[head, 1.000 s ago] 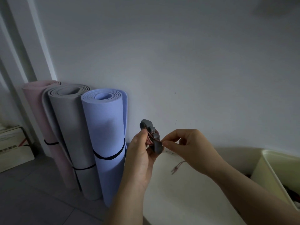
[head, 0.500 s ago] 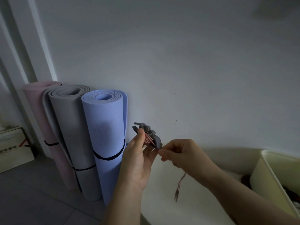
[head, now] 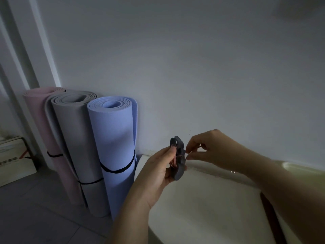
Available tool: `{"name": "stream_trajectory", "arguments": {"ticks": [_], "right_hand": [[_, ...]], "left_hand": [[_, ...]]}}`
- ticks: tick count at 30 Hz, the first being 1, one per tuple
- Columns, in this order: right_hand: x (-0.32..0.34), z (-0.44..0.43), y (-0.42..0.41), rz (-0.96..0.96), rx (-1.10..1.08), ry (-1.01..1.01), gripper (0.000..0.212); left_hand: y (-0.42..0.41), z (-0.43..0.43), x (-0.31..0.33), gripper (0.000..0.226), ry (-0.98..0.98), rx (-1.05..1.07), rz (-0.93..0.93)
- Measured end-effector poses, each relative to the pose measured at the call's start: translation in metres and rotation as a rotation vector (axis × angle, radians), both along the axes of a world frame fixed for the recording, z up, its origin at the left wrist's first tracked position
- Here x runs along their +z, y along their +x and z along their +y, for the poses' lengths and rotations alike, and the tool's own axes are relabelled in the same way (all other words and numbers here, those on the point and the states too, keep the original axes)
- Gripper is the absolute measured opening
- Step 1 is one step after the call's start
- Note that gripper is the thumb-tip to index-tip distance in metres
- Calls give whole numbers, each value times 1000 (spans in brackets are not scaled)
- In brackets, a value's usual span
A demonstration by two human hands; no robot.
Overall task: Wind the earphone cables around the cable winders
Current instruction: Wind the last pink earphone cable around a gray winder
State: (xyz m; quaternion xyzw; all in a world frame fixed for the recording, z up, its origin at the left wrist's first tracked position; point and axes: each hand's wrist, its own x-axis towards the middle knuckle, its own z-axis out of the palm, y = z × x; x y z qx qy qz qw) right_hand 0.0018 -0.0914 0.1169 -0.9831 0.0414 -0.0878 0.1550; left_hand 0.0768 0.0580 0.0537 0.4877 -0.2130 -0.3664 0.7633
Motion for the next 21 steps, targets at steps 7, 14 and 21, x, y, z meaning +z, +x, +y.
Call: {"name": "stream_trajectory", "arguments": {"ticks": [7, 14, 21], "right_hand": [[17, -2, -4, 119, -28, 160, 15], [9, 5, -4, 5, -156, 195, 15], [-8, 21, -6, -225, -191, 182, 28]], "left_hand": [[1, 1, -6, 20, 137, -81, -191], [0, -1, -10, 15, 153, -74, -221], [4, 4, -11, 17, 128, -27, -228]]}}
